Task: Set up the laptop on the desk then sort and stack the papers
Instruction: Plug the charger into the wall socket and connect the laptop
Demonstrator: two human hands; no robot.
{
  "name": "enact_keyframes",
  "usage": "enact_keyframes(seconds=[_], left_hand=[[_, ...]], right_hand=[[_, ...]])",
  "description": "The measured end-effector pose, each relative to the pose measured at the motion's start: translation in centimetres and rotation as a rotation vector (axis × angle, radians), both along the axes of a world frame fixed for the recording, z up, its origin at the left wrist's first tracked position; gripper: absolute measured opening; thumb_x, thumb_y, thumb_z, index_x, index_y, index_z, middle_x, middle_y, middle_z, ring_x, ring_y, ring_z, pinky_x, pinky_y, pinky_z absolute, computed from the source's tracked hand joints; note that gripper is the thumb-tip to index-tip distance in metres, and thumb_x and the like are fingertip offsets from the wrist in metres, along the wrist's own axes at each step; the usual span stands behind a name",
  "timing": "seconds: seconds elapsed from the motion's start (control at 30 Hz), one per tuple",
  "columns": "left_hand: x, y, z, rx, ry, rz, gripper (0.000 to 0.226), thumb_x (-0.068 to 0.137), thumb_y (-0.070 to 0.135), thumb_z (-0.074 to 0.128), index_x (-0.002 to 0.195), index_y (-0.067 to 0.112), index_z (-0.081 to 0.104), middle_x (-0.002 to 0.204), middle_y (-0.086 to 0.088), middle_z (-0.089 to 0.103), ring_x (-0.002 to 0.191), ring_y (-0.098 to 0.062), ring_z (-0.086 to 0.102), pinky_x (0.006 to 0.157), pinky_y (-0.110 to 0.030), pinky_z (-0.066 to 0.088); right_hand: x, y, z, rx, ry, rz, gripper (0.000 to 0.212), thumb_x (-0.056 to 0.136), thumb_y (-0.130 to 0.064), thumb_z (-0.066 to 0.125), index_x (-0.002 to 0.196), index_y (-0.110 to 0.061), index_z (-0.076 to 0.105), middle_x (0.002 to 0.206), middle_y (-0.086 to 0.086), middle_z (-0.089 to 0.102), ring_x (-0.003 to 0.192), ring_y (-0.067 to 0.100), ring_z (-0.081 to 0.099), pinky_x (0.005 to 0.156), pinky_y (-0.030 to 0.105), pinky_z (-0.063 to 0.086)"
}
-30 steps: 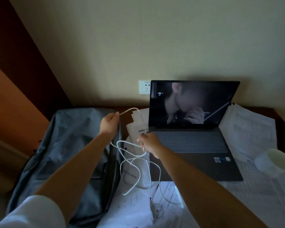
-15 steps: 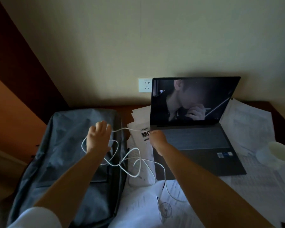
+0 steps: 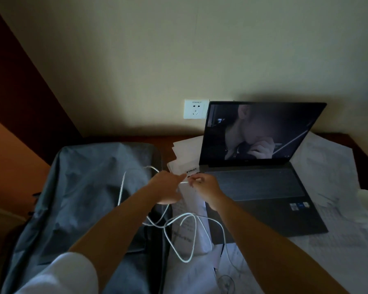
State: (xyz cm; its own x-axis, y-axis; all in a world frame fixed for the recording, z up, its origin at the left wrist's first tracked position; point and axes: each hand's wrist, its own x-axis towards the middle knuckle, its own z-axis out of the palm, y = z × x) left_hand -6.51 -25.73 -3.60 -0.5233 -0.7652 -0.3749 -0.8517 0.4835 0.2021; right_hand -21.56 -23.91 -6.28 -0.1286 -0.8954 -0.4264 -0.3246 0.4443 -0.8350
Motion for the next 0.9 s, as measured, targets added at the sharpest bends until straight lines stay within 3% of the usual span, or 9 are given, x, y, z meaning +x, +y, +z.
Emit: enact_keyframes(seconds=[0.07, 0.13, 0.27, 0.47, 0.63, 0.77, 0.8, 0.9], left_hand=[[-0.4, -0.8, -0.5, -0.092, -0.006, -0.051, 0.045, 0.096, 0.037, 0.04, 0.142, 0.034, 0.038, 0.114, -0.004, 0.065, 0.11, -0.021, 0.055, 0.104, -0.04, 0.033], [-0.8, -1.7, -1.0, -0.21, -0.141, -0.113, 0.034, 0.101, 0.037, 0.031, 0.128, 0.033, 0.052, 0.103, -0.003, 0.064, 0.1, -0.023, 0.057, 0.094, -0.039, 0.036], [-1.8, -2.8, -2.1, -0.305, -0.371, -0.136, 0.023, 0.097, 0.019, 0.048, 0.115, 0.021, 0.061, 0.103, -0.004, 0.062, 0.1, -0.023, 0.058, 0.084, -0.035, 0.043], [-3.0, -3.4, -3.1, -0.161, -0.272, -0.013, 0.028, 0.095, 0.003, 0.046, 0.121, 0.006, 0.055, 0.118, -0.01, 0.058, 0.107, -0.026, 0.06, 0.085, -0.034, 0.051], [-3.2, -3.9, -3.3, -0.136, -0.156, 0.044, 0.043, 0.091, 0.001, 0.051, 0.132, 0.015, 0.047, 0.117, -0.009, 0.055, 0.106, -0.028, 0.059, 0.078, -0.036, 0.052], [-3.8, -4.1, -3.9, -0.122, -0.111, 0.115, 0.046, 0.094, 0.009, 0.047, 0.138, 0.021, 0.039, 0.113, -0.007, 0.059, 0.096, -0.025, 0.062, 0.067, -0.032, 0.049], [-3.8, -4.2, -4.0, -0.109, -0.085, 0.14, 0.045, 0.096, 0.012, 0.044, 0.139, 0.022, 0.038, 0.112, -0.007, 0.06, 0.093, -0.023, 0.062, 0.066, -0.031, 0.049], [-3.7, -4.4, -4.6, -0.064, 0.058, 0.181, 0.041, 0.099, 0.018, 0.04, 0.139, 0.025, 0.042, 0.117, -0.008, 0.062, 0.099, -0.023, 0.062, 0.079, -0.036, 0.055]], right_hand=[[-0.5, -0.2, -0.4, 0.043, -0.09, -0.101, 0.009, 0.086, -0.009, 0.062, 0.08, -0.013, 0.068, 0.074, -0.001, 0.062, 0.068, 0.01, 0.054, 0.057, 0.016, 0.043], [-0.7, -0.3, -1.0, 0.032, -0.161, -0.19, 0.008, 0.087, -0.014, 0.065, 0.083, -0.008, 0.066, 0.065, 0.0, 0.06, 0.056, 0.007, 0.051, 0.05, 0.013, 0.042], [-0.3, -0.6, -2.4, 0.012, -0.182, -0.325, 0.012, 0.087, -0.018, 0.067, 0.086, -0.007, 0.065, 0.065, -0.001, 0.06, 0.053, 0.005, 0.052, 0.046, 0.01, 0.041], [0.8, -0.9, -3.3, -0.076, -0.164, -0.456, 0.021, 0.086, -0.022, 0.069, 0.068, -0.013, 0.062, 0.062, 0.001, 0.06, 0.053, 0.007, 0.054, 0.051, 0.017, 0.044], [0.8, -1.6, -3.4, -0.083, -0.062, -0.474, 0.033, 0.095, -0.021, 0.055, 0.063, -0.015, 0.057, 0.062, 0.0, 0.057, 0.056, 0.009, 0.052, 0.054, 0.02, 0.042], [0.6, -2.3, -3.6, -0.043, 0.023, -0.403, 0.032, 0.101, -0.014, 0.038, 0.086, 0.0, 0.063, 0.076, 0.009, 0.057, 0.07, 0.019, 0.053, 0.066, 0.035, 0.046], [0.5, -2.3, -3.8, -0.057, 0.021, -0.41, 0.031, 0.1, -0.013, 0.04, 0.082, -0.003, 0.063, 0.074, 0.008, 0.057, 0.069, 0.019, 0.053, 0.066, 0.036, 0.047], [0.0, -2.2, -4.1, -0.081, -0.111, -0.494, 0.027, 0.094, -0.011, 0.056, 0.066, -0.012, 0.056, 0.061, 0.003, 0.057, 0.05, 0.011, 0.051, 0.047, 0.02, 0.044]])
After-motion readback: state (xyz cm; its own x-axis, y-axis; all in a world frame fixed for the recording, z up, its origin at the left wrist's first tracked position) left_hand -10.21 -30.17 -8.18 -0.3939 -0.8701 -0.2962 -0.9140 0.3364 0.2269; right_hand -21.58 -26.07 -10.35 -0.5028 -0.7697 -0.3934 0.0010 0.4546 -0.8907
